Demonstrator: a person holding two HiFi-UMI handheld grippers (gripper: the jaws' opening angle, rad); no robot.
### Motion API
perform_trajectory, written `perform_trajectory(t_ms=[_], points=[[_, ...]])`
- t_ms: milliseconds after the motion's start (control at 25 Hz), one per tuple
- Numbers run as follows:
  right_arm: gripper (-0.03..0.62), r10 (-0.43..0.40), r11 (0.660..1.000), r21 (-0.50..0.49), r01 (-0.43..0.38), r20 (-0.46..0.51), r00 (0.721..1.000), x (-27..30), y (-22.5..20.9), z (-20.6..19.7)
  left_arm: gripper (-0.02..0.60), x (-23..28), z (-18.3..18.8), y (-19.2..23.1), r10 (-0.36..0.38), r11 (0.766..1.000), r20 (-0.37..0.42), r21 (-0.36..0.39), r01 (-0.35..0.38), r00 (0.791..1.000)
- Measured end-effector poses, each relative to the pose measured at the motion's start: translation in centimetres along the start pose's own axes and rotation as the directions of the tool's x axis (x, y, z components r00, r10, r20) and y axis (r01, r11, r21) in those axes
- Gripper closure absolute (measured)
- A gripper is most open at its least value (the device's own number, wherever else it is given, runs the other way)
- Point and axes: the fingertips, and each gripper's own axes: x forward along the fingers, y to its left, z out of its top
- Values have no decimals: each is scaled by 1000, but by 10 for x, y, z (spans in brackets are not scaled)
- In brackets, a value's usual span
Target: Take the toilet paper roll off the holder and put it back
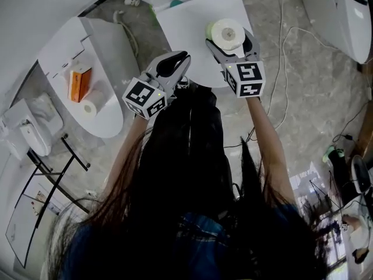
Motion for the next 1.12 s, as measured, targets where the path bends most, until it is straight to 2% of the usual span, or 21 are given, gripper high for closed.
perform_trajectory(t_ms=[280,640,880,1120], points=[[158,54,996,-73,-53,11,998,-56,8,54,546,-9,38,-21,-20,1000,26,14,19,999],[158,98,994,-50,-97,11,995,-124,37,104,546,-25,107,-57,-20,1000,90,25,18,996],[158,79,996,-31,-78,11,997,-160,49,129,546,-48,138,-88,-32,995,86,94,24,996],[159,77,995,-66,-76,7,997,-194,57,155,546,-70,158,-116,-32,988,97,154,16,995]])
